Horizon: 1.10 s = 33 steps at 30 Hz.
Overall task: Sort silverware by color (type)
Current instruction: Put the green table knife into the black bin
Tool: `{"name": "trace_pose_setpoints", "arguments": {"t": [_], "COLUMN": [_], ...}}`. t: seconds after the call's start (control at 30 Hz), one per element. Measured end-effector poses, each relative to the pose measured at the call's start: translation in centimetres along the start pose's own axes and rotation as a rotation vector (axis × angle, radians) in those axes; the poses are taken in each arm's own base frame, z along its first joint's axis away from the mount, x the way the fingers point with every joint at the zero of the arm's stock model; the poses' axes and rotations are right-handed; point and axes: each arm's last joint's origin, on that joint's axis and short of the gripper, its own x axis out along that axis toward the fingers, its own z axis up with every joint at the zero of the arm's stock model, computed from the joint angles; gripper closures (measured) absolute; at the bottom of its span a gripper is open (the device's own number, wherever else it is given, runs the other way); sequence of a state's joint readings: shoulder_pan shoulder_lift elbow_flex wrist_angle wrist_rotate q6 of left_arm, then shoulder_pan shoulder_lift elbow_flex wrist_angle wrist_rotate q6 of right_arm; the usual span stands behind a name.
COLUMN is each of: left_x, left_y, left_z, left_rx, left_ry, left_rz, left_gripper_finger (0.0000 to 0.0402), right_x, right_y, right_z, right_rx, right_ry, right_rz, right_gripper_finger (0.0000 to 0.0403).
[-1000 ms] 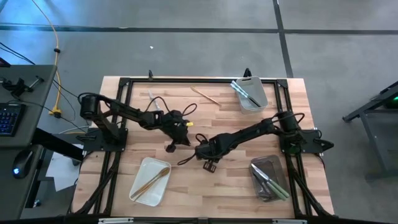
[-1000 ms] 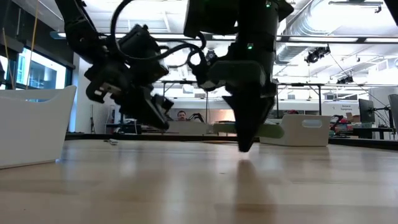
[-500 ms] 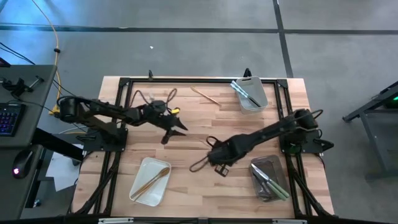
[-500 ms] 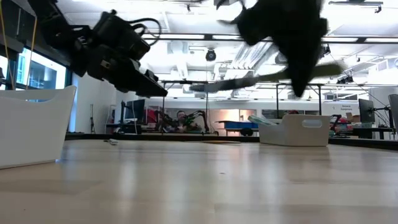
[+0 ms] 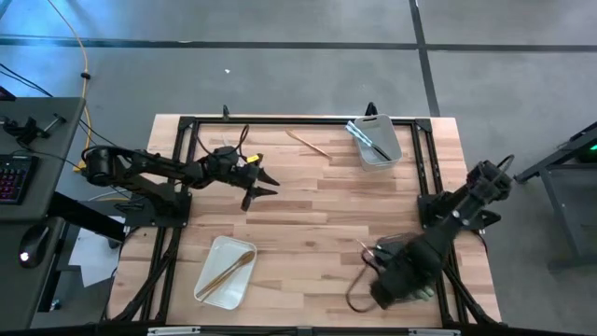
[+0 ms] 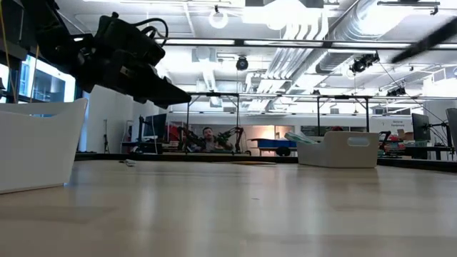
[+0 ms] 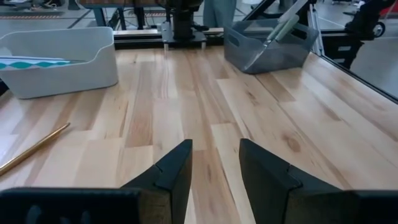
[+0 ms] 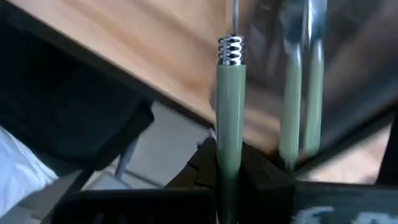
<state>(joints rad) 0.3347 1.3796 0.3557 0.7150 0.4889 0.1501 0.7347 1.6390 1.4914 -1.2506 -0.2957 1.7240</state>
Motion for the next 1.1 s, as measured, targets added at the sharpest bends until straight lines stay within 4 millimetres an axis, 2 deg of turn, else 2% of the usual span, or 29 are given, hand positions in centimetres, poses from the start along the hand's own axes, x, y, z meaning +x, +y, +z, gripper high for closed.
{"name": "trace_pose_setpoints", "arguments": {"t": [0.2,0.37,0.47,0.73,1.1], "left_x": [0.0,0.0,0.0,0.0,0.0], "left_y": [0.0,0.0,0.0,0.0,-0.1], "left_z": [0.0,0.0,-0.1,-0.1,-0.2], "left_rx": [-0.001,-0.003,-0.014,-0.024,-0.025], "left_ry": [0.003,0.004,0.010,0.013,0.018], "left_rz": [-0.001,-0.001,-0.002,-0.003,-0.005], "left_gripper_finger": [0.0286,0.0292,0.0294,0.0295,0.0300], "right_x": [1.2,1.7,1.6,1.0,1.2], "right_y": [-1.0,-1.7,-1.9,-1.3,-1.1], "right_z": [-3.9,-5.7,-5.5,-3.2,-3.5], "right_rx": [0.073,0.111,0.099,0.062,0.052], "right_ry": [0.008,0.016,0.003,0.000,0.028], "right_rz": [-0.042,-0.067,-0.091,-0.085,-0.070], "right_gripper_finger": [0.0402,0.0402,0.0402,0.0402,0.0402]}}
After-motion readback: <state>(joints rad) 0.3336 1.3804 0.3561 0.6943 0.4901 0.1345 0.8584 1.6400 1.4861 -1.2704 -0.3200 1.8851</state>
